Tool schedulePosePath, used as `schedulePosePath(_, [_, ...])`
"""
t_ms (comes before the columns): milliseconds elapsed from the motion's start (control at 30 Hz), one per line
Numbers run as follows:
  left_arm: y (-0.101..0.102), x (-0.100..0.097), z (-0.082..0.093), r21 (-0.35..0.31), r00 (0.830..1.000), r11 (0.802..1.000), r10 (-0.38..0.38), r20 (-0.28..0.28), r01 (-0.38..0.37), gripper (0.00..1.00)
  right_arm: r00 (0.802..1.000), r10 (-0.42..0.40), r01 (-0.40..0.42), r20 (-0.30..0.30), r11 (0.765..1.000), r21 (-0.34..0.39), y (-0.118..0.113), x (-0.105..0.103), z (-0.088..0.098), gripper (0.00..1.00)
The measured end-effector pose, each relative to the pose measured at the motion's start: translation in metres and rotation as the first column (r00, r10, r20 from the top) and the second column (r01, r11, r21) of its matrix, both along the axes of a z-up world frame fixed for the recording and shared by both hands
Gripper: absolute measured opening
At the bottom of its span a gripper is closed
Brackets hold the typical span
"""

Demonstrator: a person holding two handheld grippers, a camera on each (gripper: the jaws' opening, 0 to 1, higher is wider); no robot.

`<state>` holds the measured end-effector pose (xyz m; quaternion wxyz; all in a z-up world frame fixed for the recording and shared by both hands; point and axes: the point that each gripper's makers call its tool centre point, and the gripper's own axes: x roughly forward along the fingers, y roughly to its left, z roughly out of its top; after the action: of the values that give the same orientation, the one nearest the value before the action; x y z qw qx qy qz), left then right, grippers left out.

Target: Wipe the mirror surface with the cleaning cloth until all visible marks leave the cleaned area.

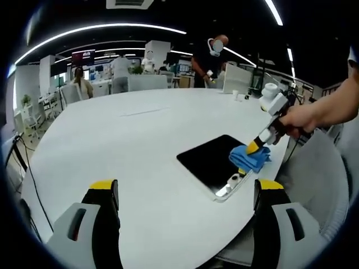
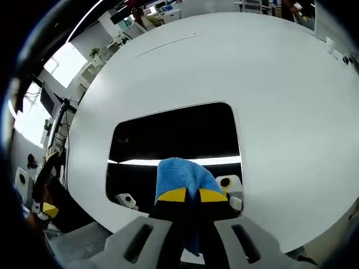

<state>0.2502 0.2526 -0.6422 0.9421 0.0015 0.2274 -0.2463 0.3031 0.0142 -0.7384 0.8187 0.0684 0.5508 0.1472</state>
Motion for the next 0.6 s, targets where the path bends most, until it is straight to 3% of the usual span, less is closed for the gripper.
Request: schedulePosePath(600, [0.007,-0.002,-0.005,-0.032,1.0,0.999,0.007,-0.014,-0.008,0.99,1.0,0.021,-0.021,0.02,1.0,0.0,0.041,-0.006,0.001,0.0])
